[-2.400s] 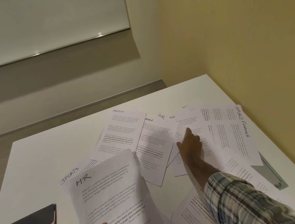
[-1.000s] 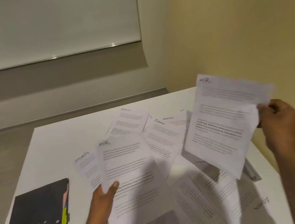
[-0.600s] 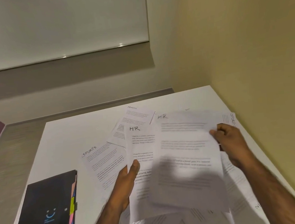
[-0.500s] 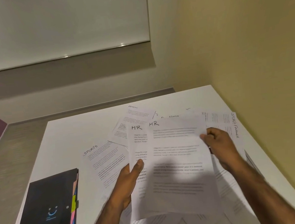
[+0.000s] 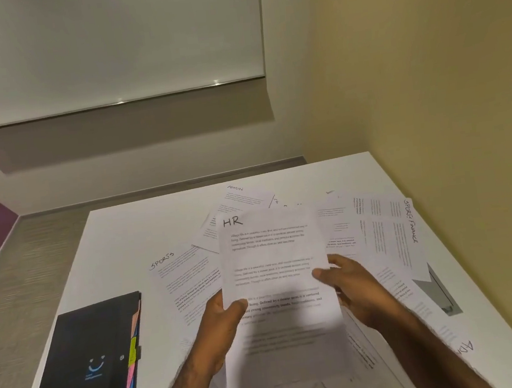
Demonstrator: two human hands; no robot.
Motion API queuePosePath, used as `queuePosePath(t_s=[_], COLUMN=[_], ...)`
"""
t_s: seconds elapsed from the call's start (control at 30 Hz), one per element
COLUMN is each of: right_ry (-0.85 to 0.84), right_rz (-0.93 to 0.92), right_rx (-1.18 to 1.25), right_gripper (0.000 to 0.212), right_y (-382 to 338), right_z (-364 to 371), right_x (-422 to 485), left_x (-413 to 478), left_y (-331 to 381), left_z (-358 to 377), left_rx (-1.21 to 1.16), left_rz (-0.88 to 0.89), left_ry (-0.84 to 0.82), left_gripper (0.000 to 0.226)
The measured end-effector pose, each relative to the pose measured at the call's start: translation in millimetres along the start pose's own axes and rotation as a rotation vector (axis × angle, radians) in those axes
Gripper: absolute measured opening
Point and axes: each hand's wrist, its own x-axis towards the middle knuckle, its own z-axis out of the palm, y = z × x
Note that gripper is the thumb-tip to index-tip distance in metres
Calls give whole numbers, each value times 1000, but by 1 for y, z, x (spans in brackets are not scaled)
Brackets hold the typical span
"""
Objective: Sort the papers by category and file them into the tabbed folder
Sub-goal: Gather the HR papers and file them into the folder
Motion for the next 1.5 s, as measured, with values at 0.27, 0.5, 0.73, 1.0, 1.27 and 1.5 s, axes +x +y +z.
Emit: queuePosePath(t_s=[0.27, 0.5, 0.73, 1.0, 1.27, 1.5], right_ry=[96, 64, 66, 233, 191, 204], right_rz=[-223, -340, -271, -115, -157, -219], right_rx=[-32, -126, -217, -438, -532, -568], right_gripper=[30, 32, 29, 12, 10, 13], right_y=[23, 39, 57, 97, 101, 99], right_z=[32, 39, 36, 30, 26, 38], right_x=[-5, -7, 3, 19, 14, 23], left_x=[1, 0, 1, 6, 5, -1], left_y=[-2, -13, -33, -73, -85, -63], left_z=[-4, -2, -14, 1, 14, -19], left_rx=[65, -6, 44, 106, 200, 88], left_rz=[31, 73, 63, 19, 54, -6], left_ry=[75, 233, 250, 196, 198, 279], left_gripper=[33, 18, 27, 25, 20, 23])
